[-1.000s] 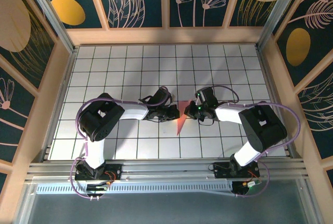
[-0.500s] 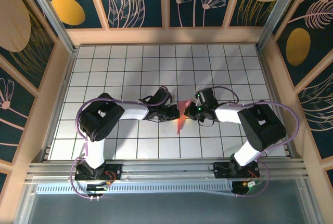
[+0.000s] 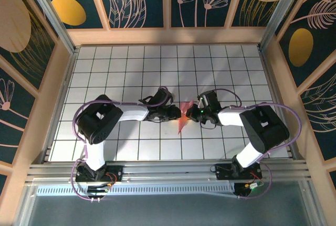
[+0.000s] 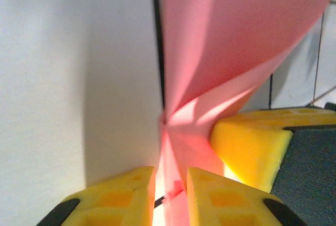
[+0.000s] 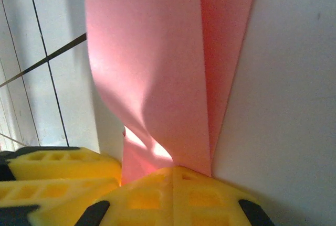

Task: Fold a paper plane with a square sheet of paper (fold left side to right side)
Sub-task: Fold the wing for the fifth time at the center of the table.

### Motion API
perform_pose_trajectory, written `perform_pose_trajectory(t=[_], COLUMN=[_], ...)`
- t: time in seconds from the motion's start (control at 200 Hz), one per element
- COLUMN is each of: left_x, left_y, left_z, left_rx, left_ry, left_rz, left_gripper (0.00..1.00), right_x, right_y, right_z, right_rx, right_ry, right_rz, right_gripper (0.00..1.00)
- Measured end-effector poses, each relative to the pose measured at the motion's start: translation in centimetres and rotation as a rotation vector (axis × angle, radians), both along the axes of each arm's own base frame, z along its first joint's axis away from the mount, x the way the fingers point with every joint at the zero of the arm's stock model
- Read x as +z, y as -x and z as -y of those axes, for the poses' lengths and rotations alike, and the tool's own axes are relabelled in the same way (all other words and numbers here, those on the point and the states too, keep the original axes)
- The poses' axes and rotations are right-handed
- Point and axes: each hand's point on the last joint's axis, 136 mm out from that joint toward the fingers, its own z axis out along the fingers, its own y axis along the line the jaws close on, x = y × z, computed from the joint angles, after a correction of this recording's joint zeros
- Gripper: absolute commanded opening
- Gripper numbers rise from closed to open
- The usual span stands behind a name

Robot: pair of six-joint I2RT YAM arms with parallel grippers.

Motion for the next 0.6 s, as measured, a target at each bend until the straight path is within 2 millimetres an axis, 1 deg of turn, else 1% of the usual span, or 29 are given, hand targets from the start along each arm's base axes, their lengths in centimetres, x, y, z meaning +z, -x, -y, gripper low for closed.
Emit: perform_pose_trajectory(t=[0.09, 0.145, 0.26, 0.33, 0.41, 0.49, 0.596], left_x=[0.7, 1.3, 3.8, 5.7, 7.1, 7.6, 7.6], left_y=[-0.3, -0.4, -0.2, 0.3, 1.1, 2.1, 3.7], left_z=[-1.1, -1.6, -1.9, -1.5, -0.9, -0.2, 0.7], left_rx=[0.028, 0.041, 0.041, 0.018, -0.015, -0.051, -0.101], left_ry=[-0.013, -0.016, 0.017, 0.066, 0.116, 0.153, 0.185], left_rz=[0.013, 0.023, 0.053, 0.063, 0.051, 0.024, -0.023], left_gripper=[0.24, 0.21, 0.12, 0.08, 0.05, 0.03, 0.02], right_x=[0.0, 0.0, 0.0, 0.0, 0.0, 0.0, 0.0], right_y=[0.0, 0.0, 0.0, 0.0, 0.0, 0.0, 0.0], right_z=[0.0, 0.0, 0.0, 0.0, 0.0, 0.0, 0.0], right_rx=[0.000, 0.000, 0.000, 0.000, 0.000, 0.000, 0.000], right_ry=[0.000, 0.000, 0.000, 0.000, 0.000, 0.000, 0.000], right_rz=[0.002, 0.001, 0.002, 0.002, 0.002, 0.002, 0.002], right_gripper=[0.00, 0.00, 0.00, 0.00, 0.00, 0.00, 0.00])
